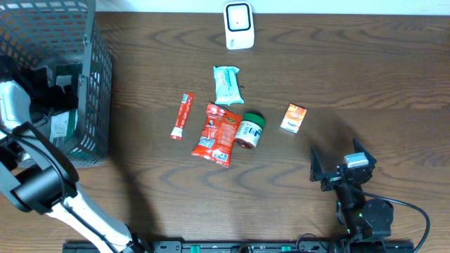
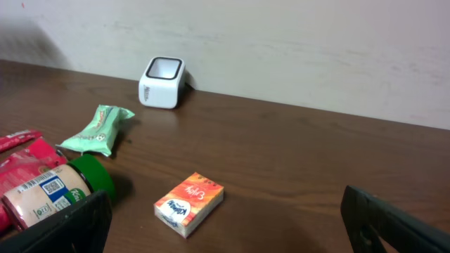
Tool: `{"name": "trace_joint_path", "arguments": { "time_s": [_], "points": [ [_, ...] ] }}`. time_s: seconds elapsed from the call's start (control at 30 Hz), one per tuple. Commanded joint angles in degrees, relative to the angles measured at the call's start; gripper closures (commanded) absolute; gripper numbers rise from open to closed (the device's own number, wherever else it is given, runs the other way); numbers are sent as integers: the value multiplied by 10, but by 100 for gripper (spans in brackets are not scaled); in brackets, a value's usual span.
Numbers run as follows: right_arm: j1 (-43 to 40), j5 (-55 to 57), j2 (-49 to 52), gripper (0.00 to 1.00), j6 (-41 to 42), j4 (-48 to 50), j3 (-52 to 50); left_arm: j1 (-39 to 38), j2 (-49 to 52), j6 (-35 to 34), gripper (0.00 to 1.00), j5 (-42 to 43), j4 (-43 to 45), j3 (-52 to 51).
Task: Scan the item barcode
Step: 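Reach the left gripper into the basket and grasp the green glove package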
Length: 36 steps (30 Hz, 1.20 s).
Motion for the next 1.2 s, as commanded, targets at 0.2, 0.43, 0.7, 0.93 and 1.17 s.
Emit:
{"name": "trace_joint_path", "arguments": {
  "time_s": [0.2, 0.43, 0.7, 0.93, 1.17],
  "points": [
    [-6, 1, -2, 1, 5, -2, -1, 1, 73, -7, 0, 11, -10, -1],
    [-6, 1, -2, 1, 5, -2, -1, 1, 79, -7, 36, 13, -27, -1],
    [-6, 1, -2, 1, 5, -2, -1, 0, 79, -7, 7, 16, -29, -1],
    [-6, 1, -2, 1, 5, -2, -1, -2, 79, -7, 7, 104, -62, -7],
    [-6, 1, -2, 1, 5, -2, -1, -2, 79, -7, 16, 103, -70, -17]
  ]
}}
